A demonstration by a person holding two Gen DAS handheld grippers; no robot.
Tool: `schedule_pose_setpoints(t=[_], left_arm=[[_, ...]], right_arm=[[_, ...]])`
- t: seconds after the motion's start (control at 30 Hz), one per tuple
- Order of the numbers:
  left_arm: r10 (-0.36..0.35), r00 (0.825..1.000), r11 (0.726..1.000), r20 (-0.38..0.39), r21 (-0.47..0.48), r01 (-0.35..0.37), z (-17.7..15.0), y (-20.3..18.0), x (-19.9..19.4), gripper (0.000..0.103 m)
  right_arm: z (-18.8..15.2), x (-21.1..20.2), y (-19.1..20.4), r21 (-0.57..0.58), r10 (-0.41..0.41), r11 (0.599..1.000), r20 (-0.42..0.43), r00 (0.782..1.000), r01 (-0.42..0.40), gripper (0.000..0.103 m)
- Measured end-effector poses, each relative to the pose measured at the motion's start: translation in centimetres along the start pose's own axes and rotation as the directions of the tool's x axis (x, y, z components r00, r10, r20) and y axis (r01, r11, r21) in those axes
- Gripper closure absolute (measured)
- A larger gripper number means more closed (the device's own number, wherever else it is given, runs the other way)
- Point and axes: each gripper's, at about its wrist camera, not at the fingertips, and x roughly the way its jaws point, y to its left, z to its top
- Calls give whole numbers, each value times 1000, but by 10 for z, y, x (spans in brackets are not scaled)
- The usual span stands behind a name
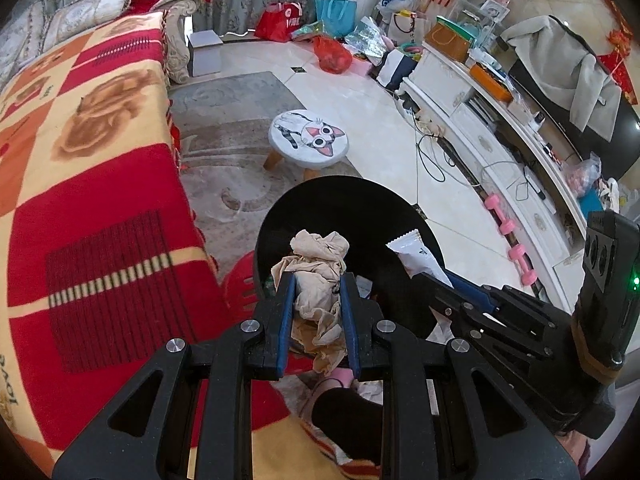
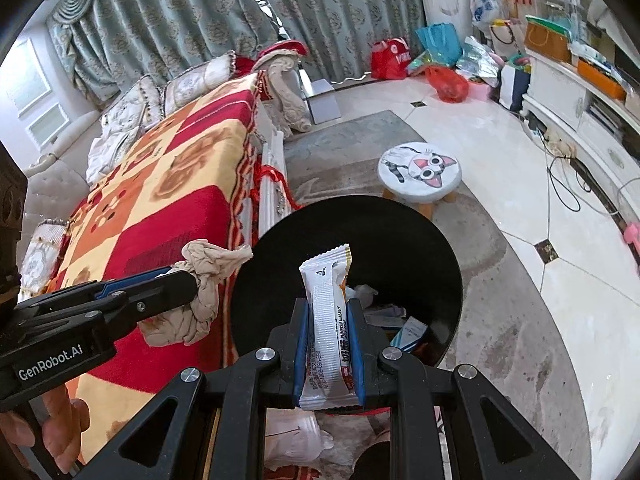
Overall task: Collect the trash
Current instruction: 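Open both tools over the black bin to drop tissue and wrapper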
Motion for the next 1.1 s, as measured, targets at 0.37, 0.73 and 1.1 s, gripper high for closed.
schedule_pose_setpoints(t=[0.37, 0.73, 1.1], left_arm=[[-57, 998, 998, -9, -5, 57, 7, -8, 17, 82], [-75, 997, 996, -6, -50, 74, 2, 5, 10, 62], [97, 995, 994, 34, -52, -95, -21, 38, -27, 62]], right_arm=[[6, 8, -13, 37, 4, 999, 11, 1000, -4, 85], [1, 8, -13, 68, -27, 997, -6, 1000, 28, 68], [-7, 2, 25, 7, 9, 1000, -33, 999, -9, 66]])
